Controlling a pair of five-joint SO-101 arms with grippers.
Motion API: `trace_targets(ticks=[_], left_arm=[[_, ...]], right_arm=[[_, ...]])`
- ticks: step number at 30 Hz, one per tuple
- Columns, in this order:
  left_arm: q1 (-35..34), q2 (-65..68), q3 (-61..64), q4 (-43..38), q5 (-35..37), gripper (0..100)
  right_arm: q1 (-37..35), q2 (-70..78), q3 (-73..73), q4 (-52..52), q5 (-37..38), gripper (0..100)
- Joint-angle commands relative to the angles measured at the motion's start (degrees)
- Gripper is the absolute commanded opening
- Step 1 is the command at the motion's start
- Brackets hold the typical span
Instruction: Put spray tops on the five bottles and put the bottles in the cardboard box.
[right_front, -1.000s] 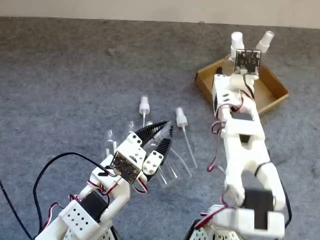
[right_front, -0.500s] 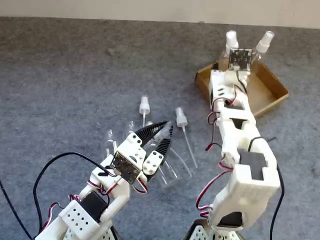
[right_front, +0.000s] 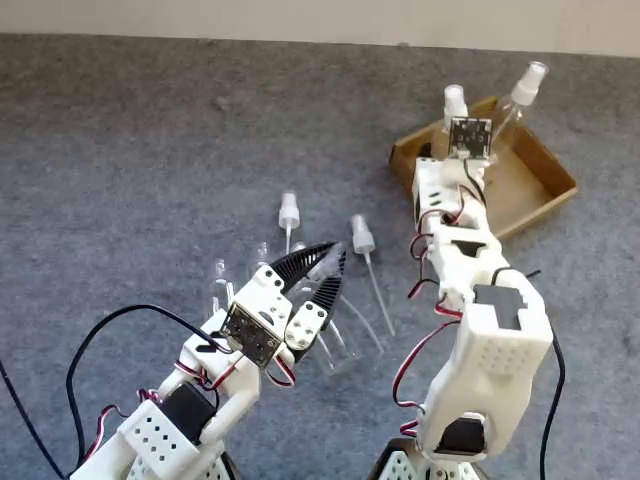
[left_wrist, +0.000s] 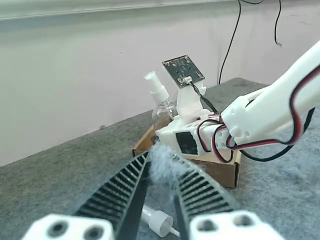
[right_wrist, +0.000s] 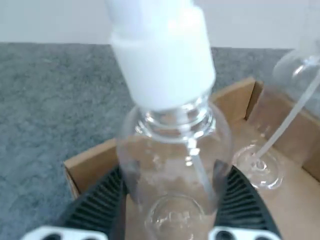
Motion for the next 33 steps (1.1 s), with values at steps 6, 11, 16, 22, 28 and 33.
trace_targets(ticks=[6,11,16,22,28,33], left_arm=[[-0.48,0.48,1.36,0.09,-0.35,1],[-0.48,0.48,1.36,0.09,-0.35,1],[-0.48,0.48,1.36,0.09,-0.35,1],[-0.57,0.48,1.36,0.09,-0.35,1],[-0.66,0.48,1.36,0.09,-0.35,1],[-0.84,0.48,1.36,0.09,-0.35,1]], right_arm=[[-0.4,2.59,-4.97,-5.49,0.18,14.2],[-0.4,3.47,-4.97,-5.49,0.18,14.4],[-0.4,3.47,-4.97,-5.23,0.18,14.9],[-0.4,3.38,-4.7,-5.05,0.26,25.4],[-0.4,3.12,-4.62,-5.05,0.62,25.8],[-0.4,3.12,-4.62,-4.97,0.62,26.0]])
